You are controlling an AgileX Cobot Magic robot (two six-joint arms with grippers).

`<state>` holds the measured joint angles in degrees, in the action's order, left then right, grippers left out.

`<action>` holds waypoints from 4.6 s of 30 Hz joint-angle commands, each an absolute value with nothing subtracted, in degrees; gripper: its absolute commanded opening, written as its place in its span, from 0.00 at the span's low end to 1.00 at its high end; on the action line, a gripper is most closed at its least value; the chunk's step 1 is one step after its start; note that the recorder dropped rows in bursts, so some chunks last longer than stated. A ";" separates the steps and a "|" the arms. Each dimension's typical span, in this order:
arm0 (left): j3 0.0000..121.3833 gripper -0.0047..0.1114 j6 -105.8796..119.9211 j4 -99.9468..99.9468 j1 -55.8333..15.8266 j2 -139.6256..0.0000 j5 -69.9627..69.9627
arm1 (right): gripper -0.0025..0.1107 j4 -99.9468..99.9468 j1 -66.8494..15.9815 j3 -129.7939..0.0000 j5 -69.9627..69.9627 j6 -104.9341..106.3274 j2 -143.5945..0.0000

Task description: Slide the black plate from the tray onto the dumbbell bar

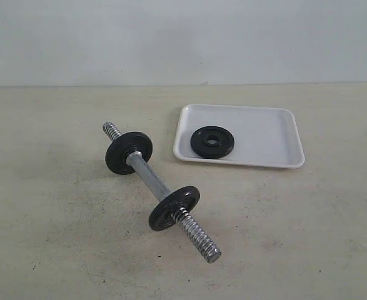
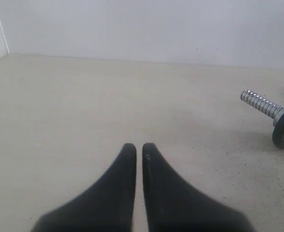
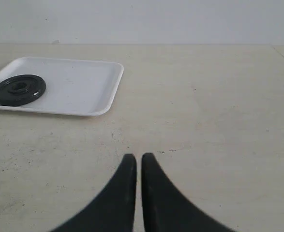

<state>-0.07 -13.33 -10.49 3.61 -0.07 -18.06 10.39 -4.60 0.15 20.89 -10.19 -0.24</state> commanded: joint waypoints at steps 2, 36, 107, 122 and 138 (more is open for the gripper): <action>0.00 0.08 -13.51 -10.56 3.36 0.00 -17.58 | 0.04 10.59 -4.53 0.00 20.94 -10.15 0.00; 0.00 0.08 -13.51 -10.56 3.36 0.00 -17.58 | 0.04 10.59 -4.53 0.00 19.54 -10.15 0.00; 8.99 0.08 110.18 99.95 3.36 0.00 -47.02 | 0.04 13.61 -4.53 0.00 -32.39 -51.54 0.00; 12.48 0.08 101.49 99.95 3.36 0.00 -63.35 | 0.04 46.25 -4.53 0.00 -40.35 -55.64 0.00; 26.68 0.08 109.14 99.95 3.36 -23.93 -61.50 | 0.04 52.30 -4.53 0.00 -38.15 -65.43 0.00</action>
